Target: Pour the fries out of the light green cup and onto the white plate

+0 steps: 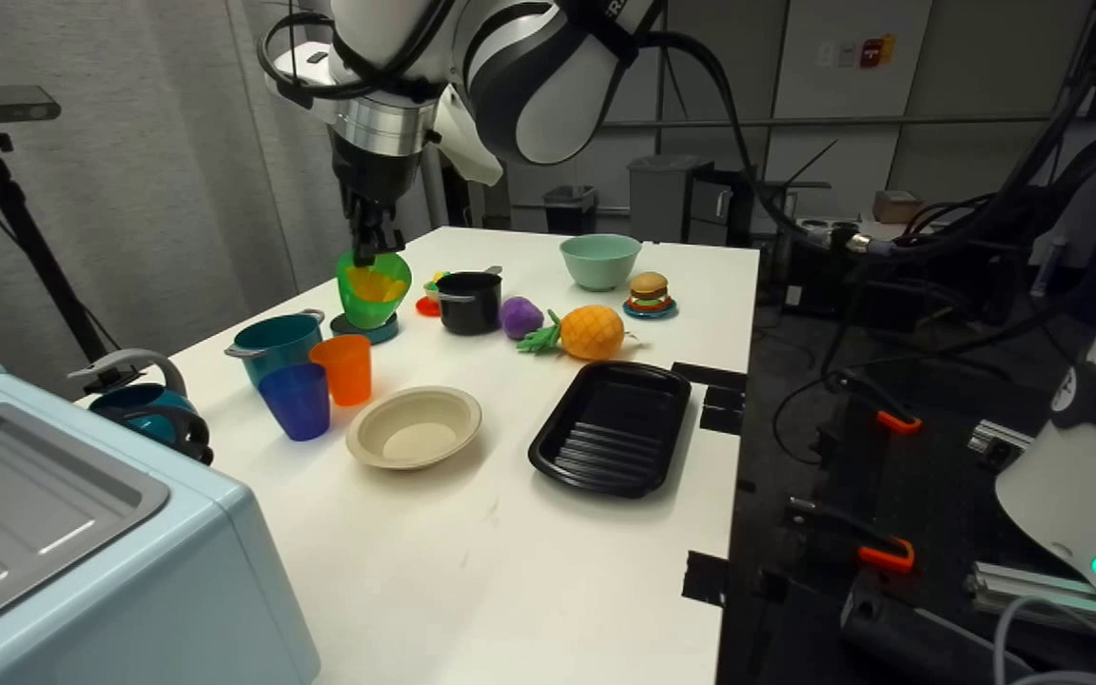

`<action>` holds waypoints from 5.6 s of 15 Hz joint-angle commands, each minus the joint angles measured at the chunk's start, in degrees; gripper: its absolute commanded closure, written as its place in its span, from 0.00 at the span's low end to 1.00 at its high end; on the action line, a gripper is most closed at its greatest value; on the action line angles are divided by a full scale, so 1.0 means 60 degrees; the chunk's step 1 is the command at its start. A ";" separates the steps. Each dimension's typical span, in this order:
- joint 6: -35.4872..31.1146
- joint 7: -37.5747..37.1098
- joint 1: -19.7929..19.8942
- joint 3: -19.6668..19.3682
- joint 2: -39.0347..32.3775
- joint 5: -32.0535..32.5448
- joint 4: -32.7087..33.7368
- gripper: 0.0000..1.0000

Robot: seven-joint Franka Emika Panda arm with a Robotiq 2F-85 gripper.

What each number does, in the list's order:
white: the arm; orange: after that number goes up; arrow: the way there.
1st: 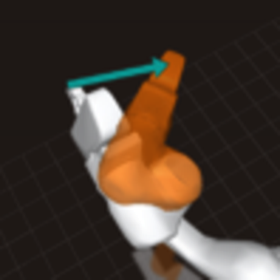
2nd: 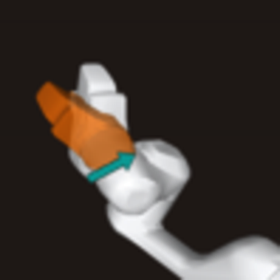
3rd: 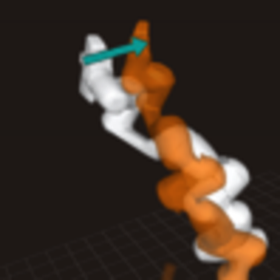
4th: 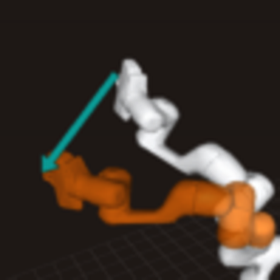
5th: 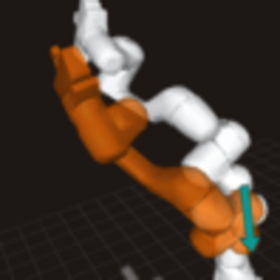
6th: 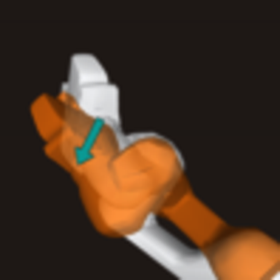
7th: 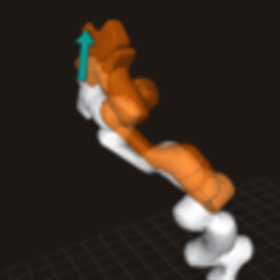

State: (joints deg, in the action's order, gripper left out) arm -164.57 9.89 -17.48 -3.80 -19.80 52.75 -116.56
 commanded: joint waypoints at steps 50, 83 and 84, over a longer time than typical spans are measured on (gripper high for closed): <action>0.7856 -0.2503 -0.0454 0.2533 -0.1748 0.9295 0.0022 0.99; 1.1264 -0.0940 -0.1123 0.2988 -0.2262 1.0858 -0.0552 0.99; 1.1327 -0.0861 -0.1123 0.2994 -0.2291 1.0843 -0.0519 0.99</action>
State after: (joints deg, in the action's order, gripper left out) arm -99.39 2.60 -24.06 13.88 -32.84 115.84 -119.92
